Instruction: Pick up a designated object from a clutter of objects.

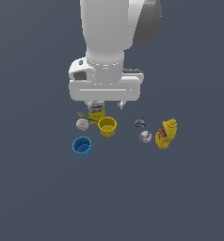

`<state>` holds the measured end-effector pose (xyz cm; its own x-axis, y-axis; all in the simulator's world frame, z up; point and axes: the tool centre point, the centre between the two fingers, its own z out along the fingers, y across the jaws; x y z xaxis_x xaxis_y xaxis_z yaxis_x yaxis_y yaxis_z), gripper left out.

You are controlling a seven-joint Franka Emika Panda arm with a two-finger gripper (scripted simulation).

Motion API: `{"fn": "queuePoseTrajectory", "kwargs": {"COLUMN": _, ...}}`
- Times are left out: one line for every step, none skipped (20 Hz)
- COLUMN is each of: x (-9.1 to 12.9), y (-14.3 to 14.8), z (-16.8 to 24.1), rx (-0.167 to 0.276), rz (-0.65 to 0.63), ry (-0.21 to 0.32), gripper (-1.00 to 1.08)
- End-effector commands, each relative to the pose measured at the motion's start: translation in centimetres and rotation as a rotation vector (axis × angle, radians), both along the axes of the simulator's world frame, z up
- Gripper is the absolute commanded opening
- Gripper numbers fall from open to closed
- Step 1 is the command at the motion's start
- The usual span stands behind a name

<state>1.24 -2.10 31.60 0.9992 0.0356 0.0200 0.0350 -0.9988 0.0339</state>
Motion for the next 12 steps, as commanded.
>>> {"fn": "queuePoseTrajectory", "kwargs": {"x": 0.0, "y": 0.0, "z": 0.0, "rx": 0.0, "rz": 0.0, "ry": 0.0, "gripper": 1.0}}
{"fn": "queuePoseTrajectory", "kwargs": {"x": 0.0, "y": 0.1, "z": 0.0, "rx": 0.001, "rz": 0.001, "ry": 0.0, "gripper": 1.0}}
{"fn": "queuePoseTrajectory", "kwargs": {"x": 0.0, "y": 0.3, "z": 0.1, "rx": 0.002, "rz": 0.003, "ry": 0.0, "gripper": 1.0}}
{"fn": "queuePoseTrajectory", "kwargs": {"x": 0.0, "y": 0.6, "z": 0.2, "rx": 0.005, "rz": 0.007, "ry": -0.001, "gripper": 1.0}}
{"fn": "queuePoseTrajectory", "kwargs": {"x": 0.0, "y": 1.1, "z": 0.3, "rx": 0.008, "rz": 0.012, "ry": -0.002, "gripper": 1.0}}
{"fn": "queuePoseTrajectory", "kwargs": {"x": 0.0, "y": 1.6, "z": 0.5, "rx": 0.013, "rz": 0.019, "ry": -0.003, "gripper": 1.0}}
{"fn": "queuePoseTrajectory", "kwargs": {"x": 0.0, "y": 2.2, "z": 0.7, "rx": 0.018, "rz": 0.026, "ry": -0.003, "gripper": 1.0}}
{"fn": "queuePoseTrajectory", "kwargs": {"x": -0.1, "y": 2.6, "z": 0.9, "rx": 0.021, "rz": 0.031, "ry": -0.004, "gripper": 1.0}}
{"fn": "queuePoseTrajectory", "kwargs": {"x": -0.1, "y": 2.9, "z": 1.0, "rx": 0.024, "rz": 0.035, "ry": -0.004, "gripper": 1.0}}
{"fn": "queuePoseTrajectory", "kwargs": {"x": -0.1, "y": 3.1, "z": 1.1, "rx": 0.025, "rz": 0.037, "ry": -0.005, "gripper": 1.0}}
{"fn": "queuePoseTrajectory", "kwargs": {"x": -0.1, "y": 3.1, "z": 1.1, "rx": 0.025, "rz": 0.038, "ry": -0.005, "gripper": 1.0}}
{"fn": "queuePoseTrajectory", "kwargs": {"x": -0.1, "y": 3.0, "z": 1.0, "rx": 0.024, "rz": 0.036, "ry": -0.005, "gripper": 1.0}}
